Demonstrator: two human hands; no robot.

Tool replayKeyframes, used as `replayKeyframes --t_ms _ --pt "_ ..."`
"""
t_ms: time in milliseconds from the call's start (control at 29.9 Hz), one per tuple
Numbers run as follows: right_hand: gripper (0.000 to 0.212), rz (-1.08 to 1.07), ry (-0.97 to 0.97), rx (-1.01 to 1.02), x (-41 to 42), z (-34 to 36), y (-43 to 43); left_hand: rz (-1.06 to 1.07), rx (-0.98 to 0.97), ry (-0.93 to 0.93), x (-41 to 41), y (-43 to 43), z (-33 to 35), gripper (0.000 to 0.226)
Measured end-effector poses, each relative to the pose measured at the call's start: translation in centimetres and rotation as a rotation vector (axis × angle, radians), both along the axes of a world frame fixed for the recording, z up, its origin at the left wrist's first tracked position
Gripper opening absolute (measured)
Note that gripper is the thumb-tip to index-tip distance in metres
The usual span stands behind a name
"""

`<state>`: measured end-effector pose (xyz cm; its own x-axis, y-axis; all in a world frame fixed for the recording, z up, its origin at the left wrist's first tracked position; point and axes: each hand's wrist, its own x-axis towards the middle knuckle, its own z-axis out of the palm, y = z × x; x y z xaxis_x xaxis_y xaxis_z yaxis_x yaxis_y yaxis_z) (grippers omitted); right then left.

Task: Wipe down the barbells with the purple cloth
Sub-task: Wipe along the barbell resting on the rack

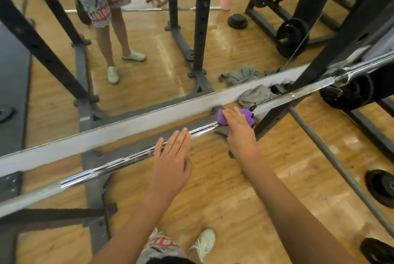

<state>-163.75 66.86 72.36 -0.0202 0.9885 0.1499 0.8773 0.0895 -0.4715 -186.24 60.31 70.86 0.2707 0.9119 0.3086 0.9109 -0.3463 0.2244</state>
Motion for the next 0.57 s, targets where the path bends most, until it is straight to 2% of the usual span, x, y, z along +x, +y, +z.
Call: replayKeyframes --t_ms 100,201,301,401,502,569 --pt "0.062 0.195 0.003 0.052 -2.3 0.0 -1.1 0.054 0.061 -0.049 0.7 0.1 -0.4 0.065" --pt "0.066 0.304 -0.010 0.055 -2.8 0.1 -1.5 0.094 0.055 -0.010 1.3 -0.4 -0.5 0.071" --pt "0.072 0.295 -0.049 0.051 0.1 0.1 -0.6 0.111 0.040 0.018 1.6 -0.6 -0.4 0.074" --pt "0.068 0.171 -0.040 0.009 1.6 0.5 0.1 0.125 0.030 0.026 1.7 -0.8 -0.3 0.071" --pt "0.065 0.112 -0.013 0.014 -0.3 1.1 -0.5 0.145 0.033 0.009 2.1 -0.8 -0.4 0.070" --pt "0.070 0.186 -0.004 0.034 -2.3 0.8 -1.4 0.160 0.045 -0.005 2.3 -0.7 -0.5 0.071"
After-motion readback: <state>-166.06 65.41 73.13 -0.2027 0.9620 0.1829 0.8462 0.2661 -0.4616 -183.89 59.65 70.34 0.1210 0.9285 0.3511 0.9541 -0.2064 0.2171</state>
